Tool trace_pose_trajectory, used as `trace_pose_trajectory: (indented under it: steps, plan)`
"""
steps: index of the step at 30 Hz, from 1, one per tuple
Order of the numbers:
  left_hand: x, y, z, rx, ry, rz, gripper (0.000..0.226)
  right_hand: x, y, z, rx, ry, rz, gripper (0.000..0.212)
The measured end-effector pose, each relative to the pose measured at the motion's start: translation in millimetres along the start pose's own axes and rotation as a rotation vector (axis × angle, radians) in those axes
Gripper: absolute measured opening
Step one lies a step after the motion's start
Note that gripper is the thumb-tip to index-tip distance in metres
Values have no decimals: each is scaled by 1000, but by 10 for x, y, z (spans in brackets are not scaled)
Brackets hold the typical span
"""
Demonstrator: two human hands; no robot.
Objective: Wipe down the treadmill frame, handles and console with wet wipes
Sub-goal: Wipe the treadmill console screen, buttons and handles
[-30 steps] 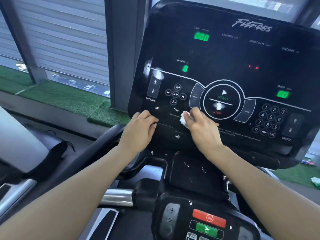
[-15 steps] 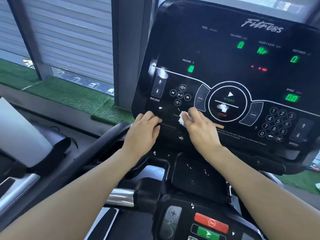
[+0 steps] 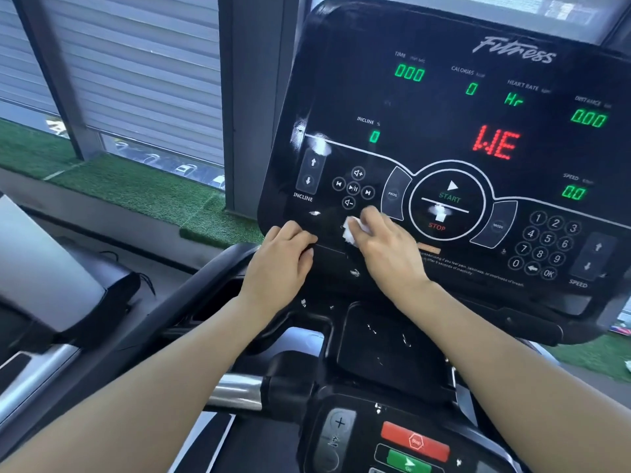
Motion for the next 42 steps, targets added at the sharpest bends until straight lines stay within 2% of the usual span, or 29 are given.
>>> trace_pose_trajectory:
  steps: [2,5,8,11,15,19,22,25,28,31,35,39,42]
  plan:
    - [6,4,-3,-5,-11,6,24,-21,-194,-133,3,-8,6,31]
    - [10,4,-3,-7,-20,5,23,-28,-334,-214,0,-25,3,23]
    - [8,9,-8,-4,-4,6,23,-8,-118,-51,8,-64,-15,11]
    - [0,14,-15,9,11,11,24,100,107,118,-4,-91,-43,32]
    - [-11,10,-9,11,2,18,24,48,-84,52,-49,-76,-66,13]
    - [0,10,-21,13,4,22,24,-52,-357,-222,-55,-114,-71,26]
    - [0,17,-43,7,41,21,26,-85,-211,-145,-9,-184,-89,11]
    - [-13,50,-74,-1,91,48,28,-49,48,-39,125,-101,-65,27]
    - [-29,74,-105,14,164,34,32,-87,-11,-73,158,-102,-44,36]
    - [11,91,-197,81,220,65,34,-163,-276,-296,130,-107,2,33]
    - [135,156,-466,276,247,187,43,-299,-576,-608,121,-71,61,25]
    - [129,216,-667,401,263,155,50,-261,-787,-792,128,-36,68,39]
    - [74,229,-714,416,314,118,49,-285,-865,-885,141,-41,61,37]
Point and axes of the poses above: each hand's wrist, its own y-axis away from the middle knuckle, its own x-axis out of the back of the hand, z = x × y, the point moved 5 cm from there along -y, towards the middle knuckle, and after that the axes turned 9 degrees about -x, right-handed, at the moved point
